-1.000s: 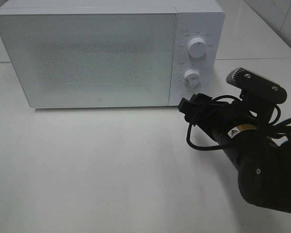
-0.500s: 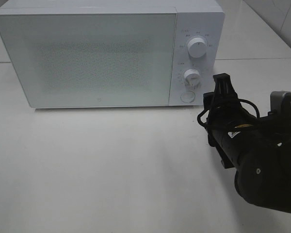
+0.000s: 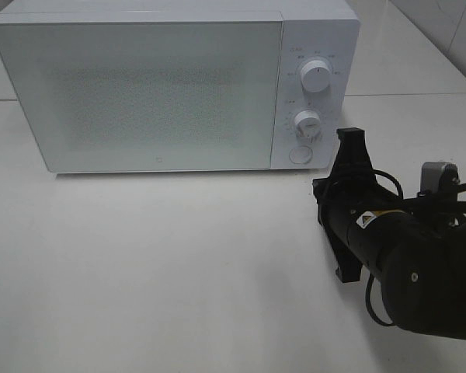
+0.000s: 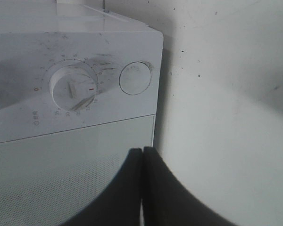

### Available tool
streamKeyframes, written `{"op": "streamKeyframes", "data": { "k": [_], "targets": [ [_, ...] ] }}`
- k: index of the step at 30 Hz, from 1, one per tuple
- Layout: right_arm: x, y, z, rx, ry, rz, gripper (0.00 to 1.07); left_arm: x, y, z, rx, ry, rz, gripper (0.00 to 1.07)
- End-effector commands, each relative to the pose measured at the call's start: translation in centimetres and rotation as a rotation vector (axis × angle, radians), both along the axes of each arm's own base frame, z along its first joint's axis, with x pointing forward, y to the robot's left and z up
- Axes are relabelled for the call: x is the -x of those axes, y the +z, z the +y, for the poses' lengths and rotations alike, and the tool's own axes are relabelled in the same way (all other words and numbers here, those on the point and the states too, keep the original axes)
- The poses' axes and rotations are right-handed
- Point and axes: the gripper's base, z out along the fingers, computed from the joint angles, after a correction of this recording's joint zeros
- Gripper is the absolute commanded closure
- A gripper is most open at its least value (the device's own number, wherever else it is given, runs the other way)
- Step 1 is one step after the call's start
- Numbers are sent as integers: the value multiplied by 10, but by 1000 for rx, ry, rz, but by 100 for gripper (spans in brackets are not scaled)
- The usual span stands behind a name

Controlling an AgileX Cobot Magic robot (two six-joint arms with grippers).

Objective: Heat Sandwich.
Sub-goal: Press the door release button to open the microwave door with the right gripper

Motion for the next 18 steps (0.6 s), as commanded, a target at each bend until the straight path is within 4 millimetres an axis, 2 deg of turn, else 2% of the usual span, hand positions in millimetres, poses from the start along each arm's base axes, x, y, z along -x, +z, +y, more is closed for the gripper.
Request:
{"op": "streamKeyframes", "data": {
  "k": [1,8,18],
  "targets": [
    [-2,2,1,-6,4,-8,107,2,-1,-1,4,-4,-14,9],
    [-6,-6,-2,17,0,7,107,2,-1,-1,4,-4,-14,9],
    [-35,-12,3,-16,28,-14,107,2,-1,-1,4,-4,-14,9]
  ]
}}
